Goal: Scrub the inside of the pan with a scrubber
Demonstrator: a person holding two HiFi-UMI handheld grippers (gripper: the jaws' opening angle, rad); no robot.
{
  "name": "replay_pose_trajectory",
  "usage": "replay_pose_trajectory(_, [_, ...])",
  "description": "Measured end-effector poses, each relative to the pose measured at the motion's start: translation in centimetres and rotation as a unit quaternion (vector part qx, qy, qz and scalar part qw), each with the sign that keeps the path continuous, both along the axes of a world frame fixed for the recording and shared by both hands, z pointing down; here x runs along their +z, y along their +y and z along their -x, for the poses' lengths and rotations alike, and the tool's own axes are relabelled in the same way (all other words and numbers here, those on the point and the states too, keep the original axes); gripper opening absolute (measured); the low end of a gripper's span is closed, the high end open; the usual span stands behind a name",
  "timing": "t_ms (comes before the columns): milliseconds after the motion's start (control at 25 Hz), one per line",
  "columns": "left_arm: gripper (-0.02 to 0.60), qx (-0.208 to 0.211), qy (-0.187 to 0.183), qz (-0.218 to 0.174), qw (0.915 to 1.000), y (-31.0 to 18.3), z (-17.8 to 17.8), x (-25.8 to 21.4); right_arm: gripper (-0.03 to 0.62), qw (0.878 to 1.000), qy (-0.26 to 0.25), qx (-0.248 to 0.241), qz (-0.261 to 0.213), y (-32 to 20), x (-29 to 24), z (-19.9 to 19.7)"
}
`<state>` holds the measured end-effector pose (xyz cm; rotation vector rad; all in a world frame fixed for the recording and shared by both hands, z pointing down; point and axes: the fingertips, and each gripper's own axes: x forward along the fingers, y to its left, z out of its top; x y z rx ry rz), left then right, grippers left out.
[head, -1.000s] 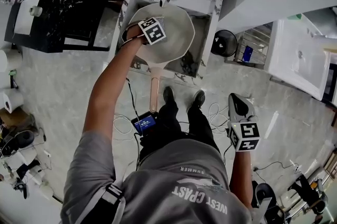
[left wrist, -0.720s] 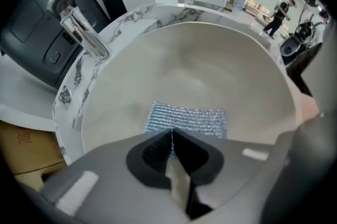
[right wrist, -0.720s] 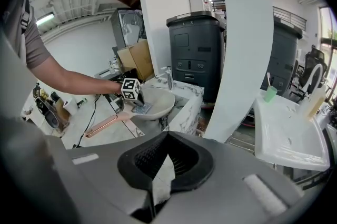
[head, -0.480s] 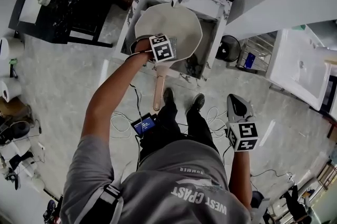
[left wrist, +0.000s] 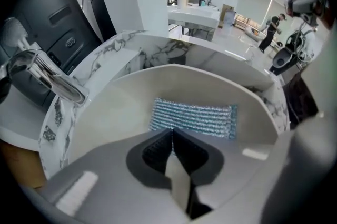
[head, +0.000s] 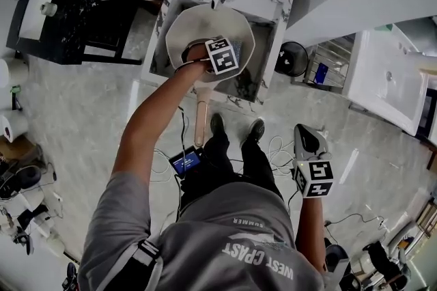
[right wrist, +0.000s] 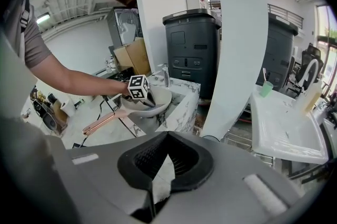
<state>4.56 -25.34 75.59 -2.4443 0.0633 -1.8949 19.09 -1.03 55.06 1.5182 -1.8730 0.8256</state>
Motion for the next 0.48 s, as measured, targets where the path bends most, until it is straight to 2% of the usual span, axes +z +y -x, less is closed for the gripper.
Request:
replay_pose_trajectory(240, [0.006, -0.031, -0.016, -0.021, 0.9992, -4.0, 0.2, 1.6, 0.002, 1.0, -0.001, 0.013, 0.008, 0.4, 0.8, -1.0])
replay_pose_trajectory(480, [0.006, -0.052, -0.053, -0.036, 0.9966, -7.0, 3.3, 2.9, 0.002, 1.0, -0.005, 0.007, 0.017, 0.1, 1.8, -1.2])
